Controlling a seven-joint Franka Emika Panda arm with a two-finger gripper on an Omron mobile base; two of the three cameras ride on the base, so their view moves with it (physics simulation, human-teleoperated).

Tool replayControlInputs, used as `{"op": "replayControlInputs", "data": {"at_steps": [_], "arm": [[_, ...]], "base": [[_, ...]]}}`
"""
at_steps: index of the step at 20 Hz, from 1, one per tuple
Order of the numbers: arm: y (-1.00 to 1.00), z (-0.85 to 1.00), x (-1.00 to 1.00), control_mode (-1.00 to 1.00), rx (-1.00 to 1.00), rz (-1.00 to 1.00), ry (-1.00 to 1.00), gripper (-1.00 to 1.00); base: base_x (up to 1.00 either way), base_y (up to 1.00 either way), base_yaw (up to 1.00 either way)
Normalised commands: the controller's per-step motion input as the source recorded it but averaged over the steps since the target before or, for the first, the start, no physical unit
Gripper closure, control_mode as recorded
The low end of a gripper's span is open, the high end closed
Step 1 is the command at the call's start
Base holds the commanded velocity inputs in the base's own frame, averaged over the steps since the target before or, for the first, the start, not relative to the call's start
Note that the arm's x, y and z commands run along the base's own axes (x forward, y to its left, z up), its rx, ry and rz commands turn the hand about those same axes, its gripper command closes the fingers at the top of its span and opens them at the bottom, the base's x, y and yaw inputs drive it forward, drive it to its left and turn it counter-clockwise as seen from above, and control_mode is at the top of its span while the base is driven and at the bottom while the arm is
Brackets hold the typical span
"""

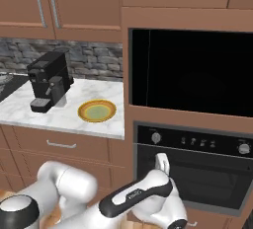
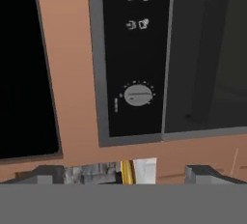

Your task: Take the fish from the oven and place it on the plate on the counter.

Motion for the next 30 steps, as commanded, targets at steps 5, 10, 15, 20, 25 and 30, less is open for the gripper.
{"op": "replayControlInputs", "data": {"at_steps": [5,10,15,20,25,30], "arm": [[-0.27,-0.53,0.38,-1.0,0.0,0.0,-0.08,-1.0],[-0.41,-0.52,0.17,-1.0,0.0,0.0,-0.15,-1.0],[-0.39,-0.32,0.13,-1.0,0.02,0.0,-0.05,-1.0],[-0.3,-0.03,0.23,-1.0,0.06,0.0,0.0,-1.0],[-0.12,-0.06,0.45,-1.0,0.01,0.0,0.0,-1.0],[0.0,-0.1,0.48,-1.0,0.0,-0.02,0.0,-1.0]], "base": [[0.0,0.0,0.0],[0.0,0.0,0.0],[0.0,0.0,0.0],[0.0,0.0,0.0],[0.0,0.0,0.0],[0.0,0.0,0.0]]}}
